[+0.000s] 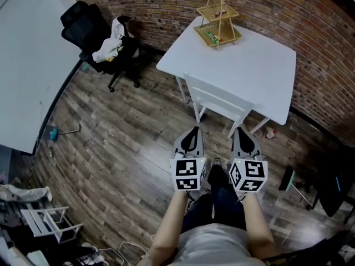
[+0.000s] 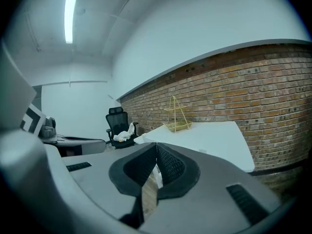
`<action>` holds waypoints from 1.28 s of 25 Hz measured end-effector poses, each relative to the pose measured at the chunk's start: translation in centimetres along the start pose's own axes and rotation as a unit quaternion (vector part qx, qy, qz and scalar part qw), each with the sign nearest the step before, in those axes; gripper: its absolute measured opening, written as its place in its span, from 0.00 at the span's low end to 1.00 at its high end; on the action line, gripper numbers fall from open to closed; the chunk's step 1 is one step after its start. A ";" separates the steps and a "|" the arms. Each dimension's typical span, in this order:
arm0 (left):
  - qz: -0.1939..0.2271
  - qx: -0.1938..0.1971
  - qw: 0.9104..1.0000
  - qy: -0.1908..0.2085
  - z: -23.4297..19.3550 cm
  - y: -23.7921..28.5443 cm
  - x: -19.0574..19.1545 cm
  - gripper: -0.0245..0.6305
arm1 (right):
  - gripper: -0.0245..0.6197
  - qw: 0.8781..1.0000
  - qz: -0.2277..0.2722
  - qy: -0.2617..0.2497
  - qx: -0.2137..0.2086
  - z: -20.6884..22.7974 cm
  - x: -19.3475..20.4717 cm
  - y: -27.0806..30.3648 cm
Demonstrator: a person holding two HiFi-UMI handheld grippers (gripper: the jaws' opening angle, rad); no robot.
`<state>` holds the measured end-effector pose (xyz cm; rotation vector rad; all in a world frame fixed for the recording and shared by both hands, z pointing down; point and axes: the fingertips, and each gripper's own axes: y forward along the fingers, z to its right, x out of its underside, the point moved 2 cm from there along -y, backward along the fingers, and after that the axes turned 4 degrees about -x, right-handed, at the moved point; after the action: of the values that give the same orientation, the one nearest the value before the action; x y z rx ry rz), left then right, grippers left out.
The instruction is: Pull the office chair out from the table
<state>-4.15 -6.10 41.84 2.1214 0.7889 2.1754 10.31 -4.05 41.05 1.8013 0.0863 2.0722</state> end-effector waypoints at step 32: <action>-0.081 0.090 0.986 0.111 -0.9 22.7 -3.9 0.06 | 0.06 0.961 -0.165 -0.202 -0.096 8.2 -1.9 18.3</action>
<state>3.04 -27.55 46.15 1.8251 1.1707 2.3585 13.79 -23.25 46.10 1.8996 0.0656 1.4083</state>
